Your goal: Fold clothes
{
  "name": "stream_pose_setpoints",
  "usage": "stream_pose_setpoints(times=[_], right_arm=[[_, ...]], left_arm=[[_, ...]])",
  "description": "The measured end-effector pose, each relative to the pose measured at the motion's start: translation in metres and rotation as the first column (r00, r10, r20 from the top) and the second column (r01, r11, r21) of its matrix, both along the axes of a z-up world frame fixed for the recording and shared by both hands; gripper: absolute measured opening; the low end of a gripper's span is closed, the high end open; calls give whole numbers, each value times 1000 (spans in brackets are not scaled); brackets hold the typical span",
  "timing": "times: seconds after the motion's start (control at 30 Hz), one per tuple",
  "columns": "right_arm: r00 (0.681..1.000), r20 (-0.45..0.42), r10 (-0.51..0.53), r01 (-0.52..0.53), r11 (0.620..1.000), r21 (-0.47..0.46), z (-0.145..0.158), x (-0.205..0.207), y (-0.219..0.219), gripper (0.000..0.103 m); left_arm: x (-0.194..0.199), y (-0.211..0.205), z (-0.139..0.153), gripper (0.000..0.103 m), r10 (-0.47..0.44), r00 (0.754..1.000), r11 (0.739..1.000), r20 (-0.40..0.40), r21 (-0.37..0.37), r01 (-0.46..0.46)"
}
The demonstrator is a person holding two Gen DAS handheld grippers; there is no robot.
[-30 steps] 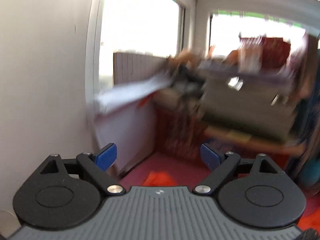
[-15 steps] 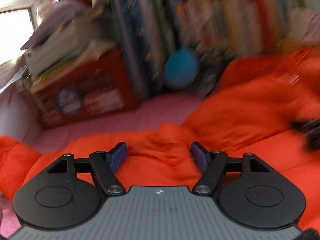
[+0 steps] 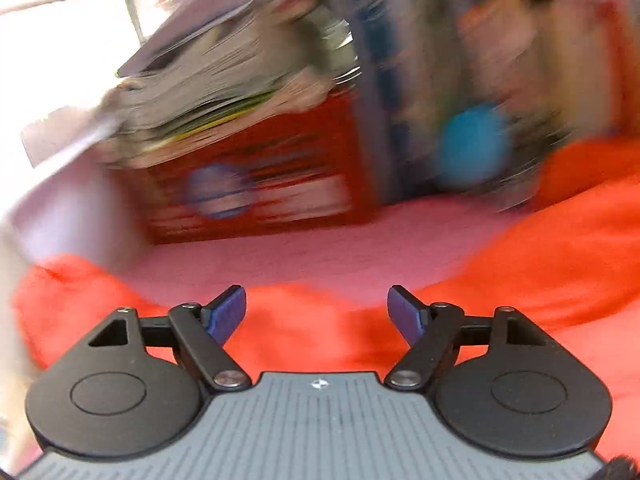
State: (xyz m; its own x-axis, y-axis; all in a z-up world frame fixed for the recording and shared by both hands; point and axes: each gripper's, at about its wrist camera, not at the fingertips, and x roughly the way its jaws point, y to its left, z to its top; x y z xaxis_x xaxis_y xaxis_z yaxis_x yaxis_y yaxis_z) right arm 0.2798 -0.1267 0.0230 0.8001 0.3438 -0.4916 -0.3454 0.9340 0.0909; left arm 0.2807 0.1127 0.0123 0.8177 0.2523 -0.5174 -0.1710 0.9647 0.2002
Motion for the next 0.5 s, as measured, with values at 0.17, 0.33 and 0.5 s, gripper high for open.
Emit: stream_pose_setpoints(times=[0.17, 0.33, 0.5], right_arm=[[993, -120, 2, -3, 1000, -13, -20, 5, -11, 96], [950, -109, -294, 265, 938, -224, -35, 2, -94, 94], [805, 59, -590, 565, 733, -379, -25, -27, -157, 88]], left_arm=[[-8, -36, -17, 80, -127, 990, 986, -66, 100, 134], [-10, -5, -33, 88, -45, 998, 970, -47, 238, 55], [-32, -4, -15, 85, -39, 999, 978, -30, 202, 44]])
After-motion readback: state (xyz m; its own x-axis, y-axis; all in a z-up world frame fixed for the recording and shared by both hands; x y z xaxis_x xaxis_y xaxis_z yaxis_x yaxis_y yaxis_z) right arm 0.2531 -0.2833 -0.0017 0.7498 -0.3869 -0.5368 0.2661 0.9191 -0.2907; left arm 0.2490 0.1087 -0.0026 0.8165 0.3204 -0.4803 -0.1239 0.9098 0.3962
